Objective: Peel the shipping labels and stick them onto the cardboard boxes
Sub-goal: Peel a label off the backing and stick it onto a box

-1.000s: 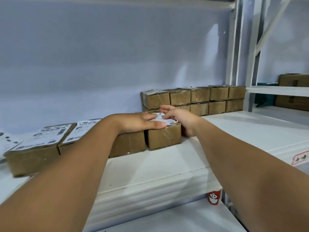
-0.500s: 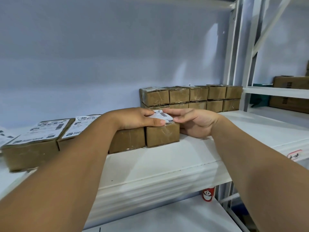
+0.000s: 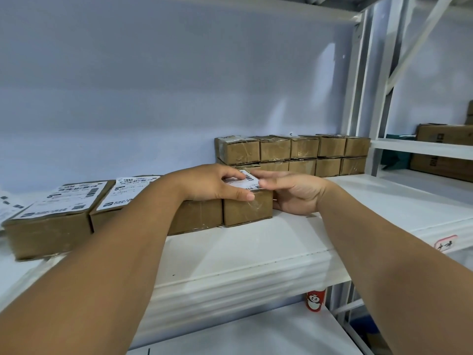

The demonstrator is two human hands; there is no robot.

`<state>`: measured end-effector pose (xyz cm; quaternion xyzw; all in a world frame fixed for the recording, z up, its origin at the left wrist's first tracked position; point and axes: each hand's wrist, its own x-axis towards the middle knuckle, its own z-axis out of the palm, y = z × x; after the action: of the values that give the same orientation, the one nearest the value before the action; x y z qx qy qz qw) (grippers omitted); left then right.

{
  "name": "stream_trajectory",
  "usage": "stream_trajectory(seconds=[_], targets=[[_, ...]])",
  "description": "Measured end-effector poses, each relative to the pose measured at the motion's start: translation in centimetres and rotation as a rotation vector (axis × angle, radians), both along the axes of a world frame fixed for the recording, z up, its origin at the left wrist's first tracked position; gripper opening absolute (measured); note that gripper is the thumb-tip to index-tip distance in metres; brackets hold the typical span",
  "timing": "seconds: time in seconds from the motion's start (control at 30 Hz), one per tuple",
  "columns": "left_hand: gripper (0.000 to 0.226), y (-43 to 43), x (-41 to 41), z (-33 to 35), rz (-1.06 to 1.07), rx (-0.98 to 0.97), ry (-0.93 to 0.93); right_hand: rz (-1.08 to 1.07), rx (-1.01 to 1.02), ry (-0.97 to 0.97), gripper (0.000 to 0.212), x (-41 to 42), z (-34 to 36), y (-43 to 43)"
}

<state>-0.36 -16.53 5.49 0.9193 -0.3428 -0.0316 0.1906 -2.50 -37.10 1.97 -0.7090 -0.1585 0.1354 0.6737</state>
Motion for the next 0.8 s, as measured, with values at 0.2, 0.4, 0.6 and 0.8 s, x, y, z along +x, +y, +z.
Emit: stream_trajectory(seconds=[0.2, 0.4, 0.6, 0.8], targets=[[0.064, 0.5, 0.1, 0.0, 0.042, 0.010, -0.064, -0.285, 0.080, -0.008, 0.035, 0.1, 0.2, 1.0], [0.056, 1.0, -0.2, 0.4, 0.045, 0.025, -0.134, -0.321, -0.029, -0.054, 0.020, 0.1, 0.2, 1.5], [0.070, 1.2, -1.2, 0.5, 0.108, -0.043, -0.316, -0.363, -0.116, -0.122, 0.015, -0.2, 0.3, 2.0], [0.034, 1.8, 0.1, 0.3, 0.200, 0.035, -0.503, -0.903, -0.434, -0.435, 0.019, 2.0, -0.3, 1.9]])
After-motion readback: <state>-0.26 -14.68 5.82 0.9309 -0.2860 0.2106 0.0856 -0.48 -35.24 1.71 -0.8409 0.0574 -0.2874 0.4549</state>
